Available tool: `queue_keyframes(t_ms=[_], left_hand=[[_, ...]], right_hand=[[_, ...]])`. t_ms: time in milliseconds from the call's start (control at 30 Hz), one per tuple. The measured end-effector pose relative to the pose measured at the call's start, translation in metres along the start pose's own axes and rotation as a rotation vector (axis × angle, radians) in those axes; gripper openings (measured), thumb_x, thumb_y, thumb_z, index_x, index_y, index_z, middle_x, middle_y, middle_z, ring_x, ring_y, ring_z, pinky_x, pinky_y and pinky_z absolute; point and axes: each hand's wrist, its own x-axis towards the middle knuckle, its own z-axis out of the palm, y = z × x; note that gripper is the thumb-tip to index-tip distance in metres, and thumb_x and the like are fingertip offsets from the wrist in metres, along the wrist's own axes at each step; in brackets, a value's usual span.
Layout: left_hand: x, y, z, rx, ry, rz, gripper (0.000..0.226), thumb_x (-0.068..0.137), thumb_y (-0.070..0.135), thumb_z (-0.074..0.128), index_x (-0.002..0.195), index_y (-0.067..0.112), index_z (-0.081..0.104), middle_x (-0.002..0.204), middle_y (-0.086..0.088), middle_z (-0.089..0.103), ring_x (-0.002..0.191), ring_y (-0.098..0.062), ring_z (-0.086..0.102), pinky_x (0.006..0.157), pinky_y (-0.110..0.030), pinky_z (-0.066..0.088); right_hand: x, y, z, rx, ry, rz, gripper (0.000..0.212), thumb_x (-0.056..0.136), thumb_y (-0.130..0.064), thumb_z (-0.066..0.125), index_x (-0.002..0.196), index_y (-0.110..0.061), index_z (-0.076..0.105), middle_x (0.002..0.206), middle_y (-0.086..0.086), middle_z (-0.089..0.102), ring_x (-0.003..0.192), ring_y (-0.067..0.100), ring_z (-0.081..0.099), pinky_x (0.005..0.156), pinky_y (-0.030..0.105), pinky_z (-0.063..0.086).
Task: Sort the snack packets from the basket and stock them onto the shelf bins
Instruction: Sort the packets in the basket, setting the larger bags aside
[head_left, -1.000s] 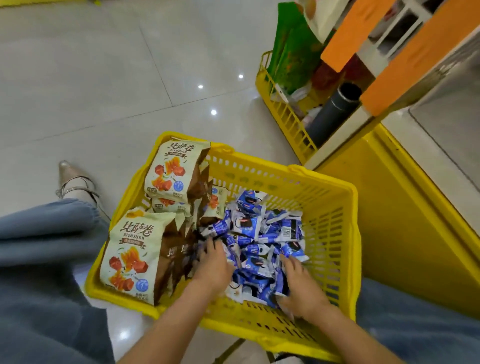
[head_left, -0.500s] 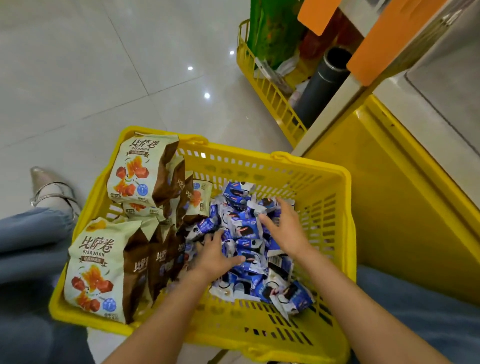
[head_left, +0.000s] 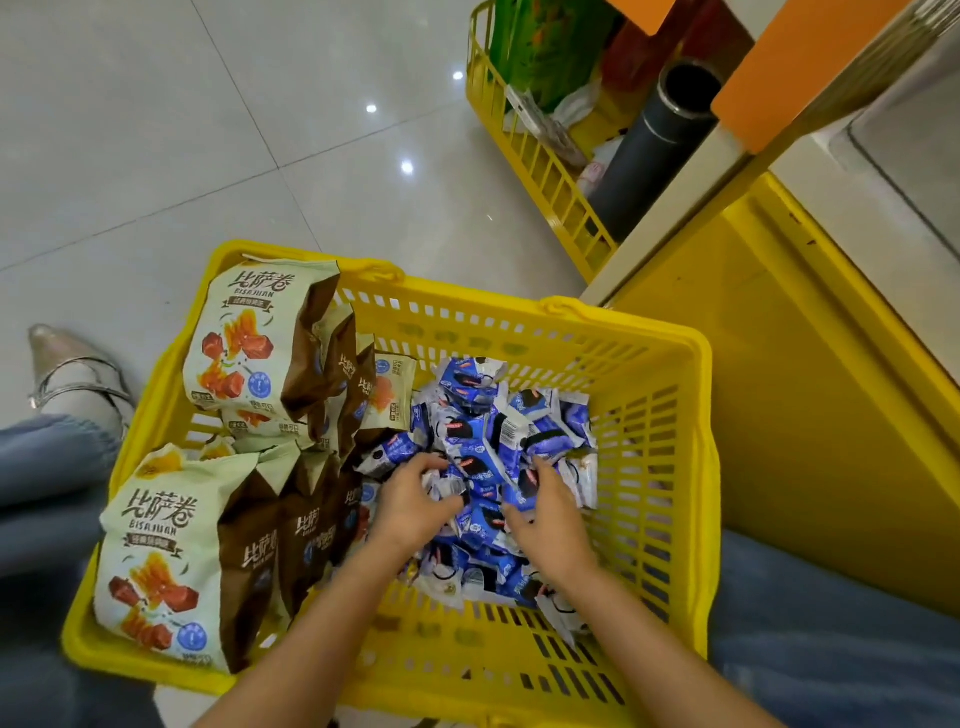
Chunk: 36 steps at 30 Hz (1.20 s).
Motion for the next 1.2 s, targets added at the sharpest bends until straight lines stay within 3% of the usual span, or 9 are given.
queue_keyframes(t_ms=[200, 300, 367, 567, 700, 800, 933, 1067, 1200], left_hand=[[-0.006, 0.007, -0.011, -0.092, 0.021, 0.026, 0.034, 0.080, 0.014, 0.070, 0.110, 0.020, 0.055, 0.109, 0.003, 0.056, 0.106, -0.019, 0.057, 0.080, -0.028, 0.047], [-0.009, 0.021, -0.021, -0.327, 0.055, -0.003, 0.027, 0.083, 0.004, 0.066, 0.101, 0.019, 0.054, 0.106, -0.001, 0.059, 0.081, -0.014, 0.062, 0.063, -0.029, 0.057], [-0.011, 0.037, -0.024, -0.437, 0.046, 0.048, 0.023, 0.085, 0.004, 0.063, 0.101, 0.019, 0.055, 0.109, -0.002, 0.060, 0.086, -0.015, 0.063, 0.067, -0.032, 0.058], [-0.026, 0.082, -0.016, -0.420, -0.073, 0.241, 0.011, 0.098, 0.019, 0.044, 0.108, 0.014, 0.042, 0.110, -0.008, 0.054, 0.102, -0.024, 0.059, 0.082, -0.043, 0.055], [-0.036, 0.082, -0.023, -0.497, -0.295, 0.297, 0.024, 0.101, 0.023, 0.035, 0.120, 0.012, 0.043, 0.110, 0.002, 0.054, 0.090, 0.003, 0.061, 0.071, -0.021, 0.055], [-0.040, 0.073, -0.026, -0.367, -0.318, 0.348, 0.031, 0.101, 0.033, 0.030, 0.125, 0.019, 0.043, 0.114, 0.012, 0.050, 0.100, 0.008, 0.051, 0.081, -0.017, 0.046], [-0.034, 0.046, -0.030, -0.098, -0.150, 0.338, 0.031, 0.099, 0.033, 0.038, 0.127, 0.019, 0.043, 0.122, 0.003, 0.044, 0.108, -0.010, 0.046, 0.088, -0.023, 0.039], [-0.017, -0.001, -0.044, 0.288, -0.132, 0.079, 0.040, 0.098, 0.025, 0.045, 0.132, 0.006, 0.038, 0.134, -0.013, 0.041, 0.120, -0.026, 0.044, 0.099, -0.034, 0.038], [-0.010, -0.017, -0.042, 0.405, -0.285, -0.092, 0.046, 0.099, 0.026, 0.042, 0.138, 0.004, 0.031, 0.142, -0.017, 0.034, 0.129, -0.029, 0.037, 0.103, -0.034, 0.033]], right_hand=[[-0.006, -0.021, 0.003, 0.095, -0.142, -0.187, 0.062, 0.096, -0.024, 0.050, 0.147, -0.034, 0.016, 0.150, -0.005, 0.030, 0.095, 0.008, 0.050, 0.097, 0.037, 0.044], [-0.002, -0.032, -0.006, 0.195, -0.150, -0.224, 0.060, 0.096, -0.020, 0.050, 0.146, -0.033, 0.020, 0.147, -0.012, 0.034, 0.124, 0.008, 0.040, 0.097, 0.021, 0.041], [-0.001, -0.036, -0.014, 0.297, -0.162, -0.203, 0.057, 0.095, -0.016, 0.051, 0.145, -0.027, 0.025, 0.143, -0.011, 0.039, 0.125, 0.005, 0.040, 0.085, 0.008, 0.042], [-0.011, -0.050, -0.031, 0.622, -0.050, -0.141, 0.050, 0.094, -0.016, 0.054, 0.137, -0.026, 0.033, 0.134, -0.008, 0.042, 0.109, 0.001, 0.051, 0.086, 0.015, 0.048], [-0.015, -0.052, -0.044, 0.620, -0.097, -0.193, 0.065, 0.088, -0.028, 0.060, 0.142, -0.034, 0.026, 0.126, -0.023, 0.037, 0.112, -0.002, 0.047, 0.087, 0.016, 0.047], [-0.011, -0.056, -0.049, 0.458, -0.075, -0.215, 0.046, 0.083, -0.029, 0.068, 0.125, -0.031, 0.048, 0.115, -0.025, 0.048, 0.107, -0.002, 0.051, 0.090, 0.019, 0.045], [0.001, -0.048, -0.059, 0.384, 0.061, -0.136, 0.033, 0.077, -0.023, 0.075, 0.103, -0.023, 0.056, 0.096, -0.011, 0.059, 0.075, -0.003, 0.057, 0.064, 0.009, 0.046], [0.009, -0.029, -0.064, 0.056, 0.223, -0.025, 0.047, 0.087, -0.024, 0.064, 0.130, -0.015, 0.047, 0.133, 0.003, 0.046, 0.125, 0.019, 0.043, 0.101, 0.027, 0.034], [-0.003, -0.022, -0.046, -0.072, 0.292, -0.128, 0.027, 0.089, -0.019, 0.061, 0.115, -0.019, 0.056, 0.110, -0.004, 0.055, 0.108, 0.015, 0.053, 0.091, 0.016, 0.040]])
